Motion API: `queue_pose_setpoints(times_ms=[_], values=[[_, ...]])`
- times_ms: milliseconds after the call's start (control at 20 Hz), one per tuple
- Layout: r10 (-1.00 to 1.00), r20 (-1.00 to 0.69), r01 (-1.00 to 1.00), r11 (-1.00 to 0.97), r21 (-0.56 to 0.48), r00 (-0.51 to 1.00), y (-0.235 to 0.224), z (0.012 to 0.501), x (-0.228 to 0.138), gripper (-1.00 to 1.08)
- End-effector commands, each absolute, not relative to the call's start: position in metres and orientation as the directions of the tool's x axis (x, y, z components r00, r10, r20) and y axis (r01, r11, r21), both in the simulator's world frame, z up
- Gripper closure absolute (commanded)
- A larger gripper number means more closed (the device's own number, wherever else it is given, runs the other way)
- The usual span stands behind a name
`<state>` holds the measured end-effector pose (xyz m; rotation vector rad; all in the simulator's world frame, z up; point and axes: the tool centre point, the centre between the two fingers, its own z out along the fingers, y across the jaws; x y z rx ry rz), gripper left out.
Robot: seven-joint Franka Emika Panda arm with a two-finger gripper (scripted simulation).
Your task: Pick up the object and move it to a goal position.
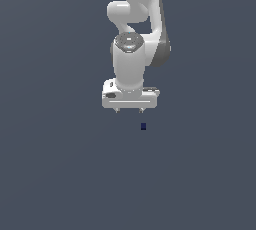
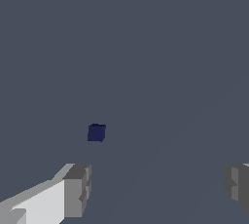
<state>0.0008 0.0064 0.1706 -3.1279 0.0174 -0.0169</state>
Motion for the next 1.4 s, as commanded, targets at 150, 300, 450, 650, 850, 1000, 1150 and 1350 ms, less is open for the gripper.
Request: queue_pose_setpoints(times_ms=[150,300,450,650,850,1000,1150,1350], values=[[-0.006,0.008,-0.006,-1.000,-0.013,1.000,0.009,0.170,0.001,-0.92],[0.007,0.002,0.007,-1.000,-0.012,1.000,0.018,0.170,0.002,-0.92],[0.016,-0.002,0.016,-1.000,-0.011,1.000,0.023,0.170,0.002,-0.92],[0.015,-0.002,0.015,-1.000,-0.011,1.000,0.023,0.170,0.002,-0.92],[0.010,-0.002,0.010,-1.000,-0.011,1.000,0.026,0.163,0.002,-0.92],[0.001,-0.002,0.001,-1.000,-0.010,1.000,0.033,0.151,0.002,-0.92],[-0.013,-0.002,-0.013,-1.000,-0.008,1.000,0.042,0.134,0.001,-0.92],[-0.036,-0.001,-0.036,-0.999,-0.005,0.999,0.058,0.103,-0.002,-0.92]])
